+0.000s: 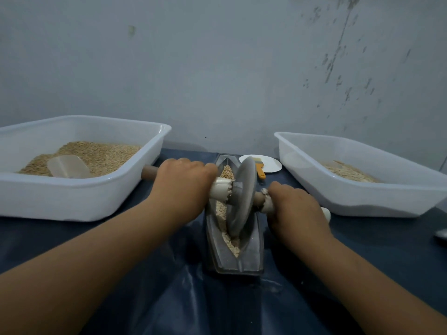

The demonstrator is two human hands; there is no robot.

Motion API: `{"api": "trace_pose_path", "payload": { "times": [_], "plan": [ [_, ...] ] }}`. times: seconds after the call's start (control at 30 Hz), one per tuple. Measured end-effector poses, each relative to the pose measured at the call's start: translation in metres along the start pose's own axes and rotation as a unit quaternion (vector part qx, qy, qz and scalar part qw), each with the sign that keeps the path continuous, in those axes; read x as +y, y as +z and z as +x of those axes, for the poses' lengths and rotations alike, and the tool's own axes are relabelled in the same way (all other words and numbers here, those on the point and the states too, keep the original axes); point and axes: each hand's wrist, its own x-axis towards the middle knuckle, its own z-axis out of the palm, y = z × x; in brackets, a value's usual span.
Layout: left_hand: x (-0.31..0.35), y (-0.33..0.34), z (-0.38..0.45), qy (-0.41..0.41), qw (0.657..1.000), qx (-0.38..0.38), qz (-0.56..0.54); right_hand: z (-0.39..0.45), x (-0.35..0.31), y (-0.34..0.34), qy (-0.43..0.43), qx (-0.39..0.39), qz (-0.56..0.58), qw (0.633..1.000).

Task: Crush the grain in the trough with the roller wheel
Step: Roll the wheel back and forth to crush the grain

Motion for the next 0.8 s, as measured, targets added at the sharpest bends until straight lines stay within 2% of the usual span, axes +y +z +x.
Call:
{"api": "trace_pose_path", "payload": {
  "times": [0.1, 0.27, 0.33, 0.47, 0.57, 0.63, 0.7, 0.77, 0.8],
  "plan": [
    [-0.001, 0.0, -0.006, -0.026, 0.999, -0.008, -0.02, 0.006, -0.005, -0.006, -0.01, -0.01, -0.012, 1.0],
    [-0.003, -0.003, -0.03, -0.01, 0.996, 0.066, -0.063, -0.008, -0.003, -0.007, -0.07, 0.037, -0.07, 0.994],
    [-0.003, -0.001, -0.03, -0.016, 0.997, 0.053, -0.05, -0.006, -0.002, -0.004, -0.075, 0.046, -0.068, 0.994],
    [-0.004, 0.003, -0.007, -0.04, 0.998, -0.006, -0.038, 0.012, -0.005, -0.003, -0.03, 0.002, -0.043, 0.999],
    [0.0, -0.001, -0.006, -0.041, 0.998, -0.009, -0.038, 0.012, -0.007, -0.006, -0.009, -0.017, -0.029, 0.999],
    [0.003, -0.005, -0.018, -0.022, 0.998, 0.035, -0.051, -0.001, -0.006, -0.009, -0.033, 0.016, -0.055, 0.998],
    [0.001, -0.008, -0.031, -0.021, 0.995, 0.078, -0.057, -0.018, -0.007, -0.01, -0.076, 0.081, -0.072, 0.991],
    [-0.001, -0.006, -0.036, -0.023, 0.995, 0.076, -0.052, -0.023, -0.006, -0.013, -0.09, 0.129, -0.061, 0.986],
    [-0.002, -0.004, -0.034, -0.025, 0.997, 0.057, -0.054, -0.02, -0.007, -0.015, -0.084, 0.107, -0.067, 0.988]
  ]
}}
